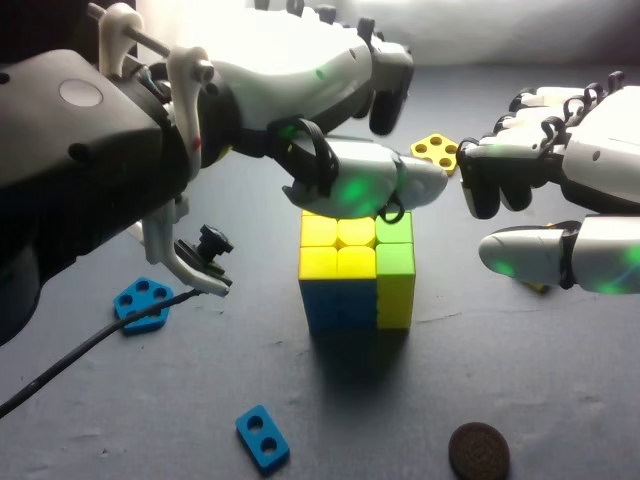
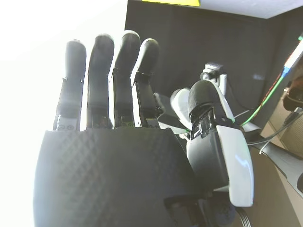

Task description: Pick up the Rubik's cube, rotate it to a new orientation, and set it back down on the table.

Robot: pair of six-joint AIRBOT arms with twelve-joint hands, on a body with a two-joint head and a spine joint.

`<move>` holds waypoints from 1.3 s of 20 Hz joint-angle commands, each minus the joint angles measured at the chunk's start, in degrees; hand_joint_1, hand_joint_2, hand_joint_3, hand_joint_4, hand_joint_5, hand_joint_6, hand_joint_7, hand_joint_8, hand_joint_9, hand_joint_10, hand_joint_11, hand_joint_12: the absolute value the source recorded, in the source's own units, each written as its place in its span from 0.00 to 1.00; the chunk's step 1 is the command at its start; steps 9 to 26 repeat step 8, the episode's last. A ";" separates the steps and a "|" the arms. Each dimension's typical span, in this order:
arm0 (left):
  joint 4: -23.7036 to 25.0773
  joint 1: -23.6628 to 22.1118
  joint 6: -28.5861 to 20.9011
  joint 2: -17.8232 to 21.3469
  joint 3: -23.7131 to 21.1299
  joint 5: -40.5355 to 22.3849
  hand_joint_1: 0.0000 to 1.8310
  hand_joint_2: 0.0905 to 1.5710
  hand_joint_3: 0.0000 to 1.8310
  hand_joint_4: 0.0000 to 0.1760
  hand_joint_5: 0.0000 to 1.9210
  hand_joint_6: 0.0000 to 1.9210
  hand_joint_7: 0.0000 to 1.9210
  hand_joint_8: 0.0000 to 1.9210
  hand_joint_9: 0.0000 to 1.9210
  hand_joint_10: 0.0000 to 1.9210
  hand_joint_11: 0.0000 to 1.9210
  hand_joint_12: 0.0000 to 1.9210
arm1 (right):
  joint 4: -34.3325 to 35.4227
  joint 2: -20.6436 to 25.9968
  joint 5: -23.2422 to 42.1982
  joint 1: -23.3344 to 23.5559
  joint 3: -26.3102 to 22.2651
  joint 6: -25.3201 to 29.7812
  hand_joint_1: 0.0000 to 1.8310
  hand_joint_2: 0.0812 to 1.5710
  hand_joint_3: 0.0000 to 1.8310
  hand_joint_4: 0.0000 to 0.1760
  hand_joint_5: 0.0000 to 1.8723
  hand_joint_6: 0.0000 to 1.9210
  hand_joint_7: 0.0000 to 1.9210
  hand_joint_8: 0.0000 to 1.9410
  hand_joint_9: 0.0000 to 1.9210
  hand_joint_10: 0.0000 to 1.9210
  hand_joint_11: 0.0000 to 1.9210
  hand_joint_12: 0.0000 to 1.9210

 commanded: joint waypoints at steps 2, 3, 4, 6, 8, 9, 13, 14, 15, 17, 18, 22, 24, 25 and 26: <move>2.16 -1.55 0.09 0.36 -0.18 -1.38 0.14 0.78 0.00 0.00 0.09 0.85 0.10 0.88 0.11 0.89 0.06 0.92 | 0.61 0.08 6.63 0.50 -0.08 0.02 0.00 0.86 0.00 0.00 0.13 0.83 0.25 0.85 0.19 1.00 0.11 1.00; 2.16 -1.76 0.16 0.35 -0.19 -1.38 0.14 0.78 0.00 0.00 0.09 0.86 0.10 0.89 0.12 0.90 0.06 0.93 | 0.61 0.05 6.63 0.50 -0.08 -0.05 0.00 0.85 0.00 0.00 0.15 0.82 0.27 0.84 0.22 0.99 0.14 1.00; 2.19 -1.88 0.29 0.35 -0.21 -1.31 0.15 0.78 0.00 0.00 0.10 0.84 0.11 0.89 0.13 0.90 0.07 0.93 | 0.61 0.05 6.63 0.50 -0.08 -0.06 0.00 0.85 0.00 0.00 0.16 0.83 0.28 0.84 0.22 0.99 0.14 1.00; 2.64 -1.99 0.30 0.39 -0.23 -0.56 0.16 0.78 0.00 0.00 0.13 0.78 0.11 0.90 0.12 0.90 0.06 0.94 | 0.61 0.05 6.63 0.50 -0.08 -0.07 0.00 0.86 0.00 0.00 0.16 0.83 0.26 0.86 0.22 1.00 0.15 1.00; 2.89 -1.88 0.31 0.44 -0.36 0.24 0.14 0.79 0.00 0.00 0.14 0.76 0.11 0.90 0.12 0.90 0.06 0.93 | 0.60 0.05 6.63 0.49 -0.08 -0.10 0.00 0.86 0.00 0.00 0.17 0.84 0.26 0.88 0.22 1.00 0.16 1.00; 2.89 -1.88 0.31 0.44 -0.36 0.24 0.14 0.79 0.00 0.00 0.14 0.76 0.11 0.90 0.12 0.90 0.06 0.93 | 0.60 0.05 6.63 0.49 -0.08 -0.10 0.00 0.86 0.00 0.00 0.17 0.84 0.26 0.88 0.22 1.00 0.16 1.00; 2.89 -1.88 0.31 0.44 -0.36 0.24 0.14 0.79 0.00 0.00 0.14 0.76 0.11 0.90 0.12 0.90 0.06 0.93 | 0.60 0.05 6.63 0.49 -0.08 -0.10 0.00 0.86 0.00 0.00 0.17 0.84 0.26 0.88 0.22 1.00 0.16 1.00; 2.89 -1.88 0.31 0.44 -0.36 0.24 0.14 0.79 0.00 0.00 0.14 0.76 0.11 0.90 0.12 0.90 0.06 0.93 | 0.60 0.05 6.63 0.49 -0.08 -0.10 0.00 0.86 0.00 0.00 0.17 0.84 0.26 0.88 0.22 1.00 0.16 1.00; 2.89 -1.88 0.31 0.44 -0.36 0.24 0.14 0.79 0.00 0.00 0.14 0.76 0.11 0.90 0.12 0.90 0.06 0.93 | 0.60 0.05 6.63 0.49 -0.08 -0.10 0.00 0.86 0.00 0.00 0.17 0.84 0.26 0.88 0.22 1.00 0.16 1.00; 2.89 -1.88 0.31 0.44 -0.36 0.24 0.14 0.79 0.00 0.00 0.14 0.76 0.11 0.90 0.12 0.90 0.06 0.93 | 0.60 0.05 6.63 0.49 -0.08 -0.10 0.00 0.86 0.00 0.00 0.17 0.84 0.26 0.88 0.22 1.00 0.16 1.00; 2.89 -1.88 0.31 0.44 -0.36 0.24 0.14 0.79 0.00 0.00 0.14 0.76 0.11 0.90 0.12 0.90 0.06 0.93 | 0.60 0.05 6.63 0.49 -0.08 -0.10 0.00 0.86 0.00 0.00 0.17 0.84 0.26 0.88 0.22 1.00 0.16 1.00; 2.89 -1.88 0.31 0.44 -0.36 0.24 0.14 0.79 0.00 0.00 0.14 0.76 0.11 0.90 0.12 0.90 0.06 0.93 | 0.60 0.05 6.63 0.49 -0.08 -0.10 0.00 0.86 0.00 0.00 0.17 0.84 0.26 0.88 0.22 1.00 0.16 1.00; 2.89 -1.88 0.31 0.44 -0.36 0.24 0.14 0.79 0.00 0.00 0.14 0.76 0.11 0.90 0.12 0.90 0.06 0.93 | 0.60 0.05 6.63 0.49 -0.08 -0.10 0.00 0.86 0.00 0.00 0.17 0.84 0.26 0.88 0.22 1.00 0.16 1.00; 2.89 -1.88 0.31 0.44 -0.36 0.24 0.14 0.79 0.00 0.00 0.14 0.76 0.11 0.90 0.12 0.90 0.06 0.93 | 0.60 0.05 6.63 0.49 -0.08 -0.10 0.00 0.86 0.00 0.00 0.17 0.84 0.26 0.88 0.22 1.00 0.16 1.00; 2.89 -1.88 0.31 0.44 -0.36 0.24 0.14 0.79 0.00 0.00 0.14 0.76 0.11 0.90 0.12 0.90 0.06 0.93 | 0.60 0.05 6.63 0.49 -0.08 -0.10 0.00 0.86 0.00 0.00 0.17 0.84 0.26 0.88 0.22 1.00 0.16 1.00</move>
